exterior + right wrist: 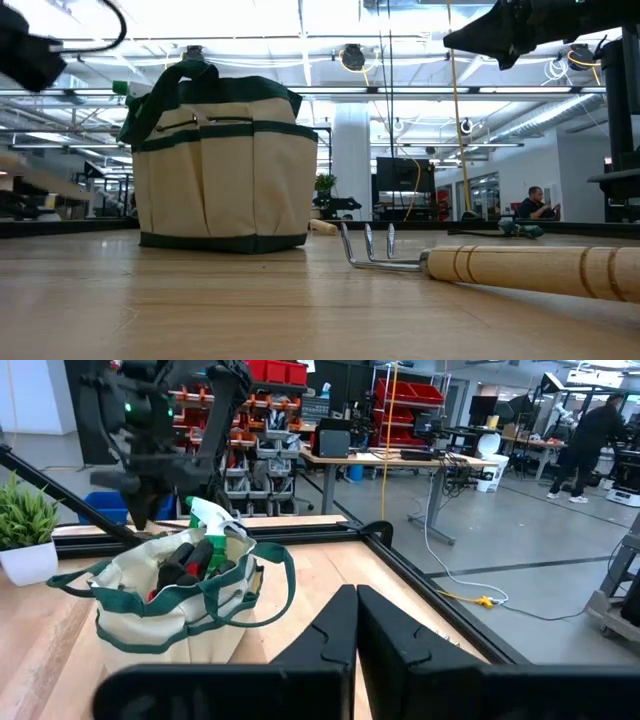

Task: Pick & Place Garden tools in Gardening bag
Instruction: Put the left trowel into the gardening bag

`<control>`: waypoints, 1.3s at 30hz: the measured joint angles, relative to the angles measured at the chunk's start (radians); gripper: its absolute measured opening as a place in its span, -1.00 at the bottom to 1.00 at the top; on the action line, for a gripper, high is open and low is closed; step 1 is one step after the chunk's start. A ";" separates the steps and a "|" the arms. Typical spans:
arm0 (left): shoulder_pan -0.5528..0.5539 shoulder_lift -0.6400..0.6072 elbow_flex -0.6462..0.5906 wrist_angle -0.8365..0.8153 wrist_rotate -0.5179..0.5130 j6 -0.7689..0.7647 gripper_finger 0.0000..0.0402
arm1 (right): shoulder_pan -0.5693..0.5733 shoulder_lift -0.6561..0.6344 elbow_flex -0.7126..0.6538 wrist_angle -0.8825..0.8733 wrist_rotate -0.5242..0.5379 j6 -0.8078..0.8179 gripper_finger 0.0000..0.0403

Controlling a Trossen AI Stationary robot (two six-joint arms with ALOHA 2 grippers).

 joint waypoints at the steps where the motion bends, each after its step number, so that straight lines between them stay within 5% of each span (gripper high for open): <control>1: 0.000 0.000 0.026 -0.025 0.002 0.001 -0.67 | 0.000 0.000 0.000 0.001 0.000 0.000 -1.00; 14: -0.001 0.000 0.309 -0.405 -0.129 -0.050 -0.67 | 0.000 0.000 0.000 0.001 -0.003 0.000 -1.00; 30: 0.000 0.003 0.428 -0.387 -0.573 -0.049 -0.67 | 0.000 0.000 0.000 0.022 0.001 -0.031 -1.00; 39: 0.030 0.003 0.481 -0.148 -0.798 0.137 -0.67 | 0.000 0.003 0.000 0.126 0.005 -0.161 -1.00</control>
